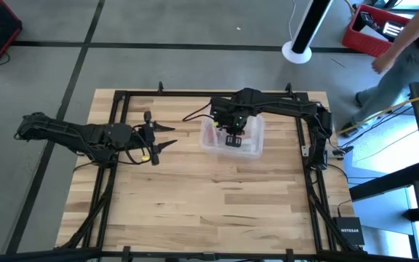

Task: Roll bandage
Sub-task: Close the transparent bin, then return to Home Position

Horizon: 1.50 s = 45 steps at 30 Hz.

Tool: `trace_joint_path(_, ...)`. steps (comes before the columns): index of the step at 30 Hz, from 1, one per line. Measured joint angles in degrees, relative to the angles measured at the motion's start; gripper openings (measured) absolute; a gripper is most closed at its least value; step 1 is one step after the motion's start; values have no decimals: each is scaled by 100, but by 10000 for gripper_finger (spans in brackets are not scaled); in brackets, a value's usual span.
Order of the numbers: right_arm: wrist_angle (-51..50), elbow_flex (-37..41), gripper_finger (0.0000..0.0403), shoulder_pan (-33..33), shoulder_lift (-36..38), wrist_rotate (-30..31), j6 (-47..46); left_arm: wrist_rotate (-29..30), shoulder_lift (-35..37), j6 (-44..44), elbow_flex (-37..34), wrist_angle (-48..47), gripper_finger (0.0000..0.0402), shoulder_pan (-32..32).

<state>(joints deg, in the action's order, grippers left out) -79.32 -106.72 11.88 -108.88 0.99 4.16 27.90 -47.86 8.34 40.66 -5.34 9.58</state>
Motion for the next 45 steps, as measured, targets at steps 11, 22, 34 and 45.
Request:
trace_joint_path(11,102,0,44,11,-8,611,367,-2,0,-20,0,0,184,2)
trace_joint_path(22,313,399,44,-76,-94,322,528,-5,0,-39,0,-15,184,2)
trace_joint_path(34,434,89,159,-104,-99,311,251,-59,-326,-32,4,39,184,2)
trace_joint_path(45,-86,-650,216,-190,724,374,-89,-69,-261,-66,4,122,184,2)
